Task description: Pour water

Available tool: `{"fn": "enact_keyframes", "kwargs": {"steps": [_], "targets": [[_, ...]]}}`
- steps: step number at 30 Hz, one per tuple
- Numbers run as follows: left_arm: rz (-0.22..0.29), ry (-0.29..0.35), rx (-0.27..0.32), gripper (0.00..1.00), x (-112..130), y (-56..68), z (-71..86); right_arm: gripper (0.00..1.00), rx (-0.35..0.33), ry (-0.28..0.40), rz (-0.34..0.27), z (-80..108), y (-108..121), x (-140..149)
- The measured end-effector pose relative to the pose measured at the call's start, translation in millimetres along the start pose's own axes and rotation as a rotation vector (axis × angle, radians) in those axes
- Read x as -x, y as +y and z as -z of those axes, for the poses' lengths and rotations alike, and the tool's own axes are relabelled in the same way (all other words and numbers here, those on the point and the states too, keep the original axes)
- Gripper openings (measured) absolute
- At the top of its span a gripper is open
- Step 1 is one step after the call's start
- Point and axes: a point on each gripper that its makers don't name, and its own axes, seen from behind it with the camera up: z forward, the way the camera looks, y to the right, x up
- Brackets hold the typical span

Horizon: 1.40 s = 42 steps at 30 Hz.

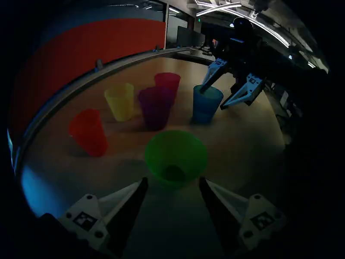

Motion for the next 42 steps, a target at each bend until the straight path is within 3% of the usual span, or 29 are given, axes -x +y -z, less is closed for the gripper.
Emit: {"fn": "enact_keyframes", "kwargs": {"steps": [17, 31, 42], "targets": [[-0.002, 0.013, 0.018, 0.83, -8.3, 0.6, -21.7, 1.00, -0.029, -0.013, 0.004, -27.1, -2.7, -4.2], [-0.011, 0.019, 0.021, 0.81, -14.5, 2.2, -24.1, 0.99, -0.030, 0.004, -0.003, -27.5, -4.5, -12.3], [-0.005, 0.013, 0.025, 0.80, -13.3, 5.3, -21.8, 0.91, -0.033, 0.002, -0.003, -24.6, -5.7, -13.8]]}}
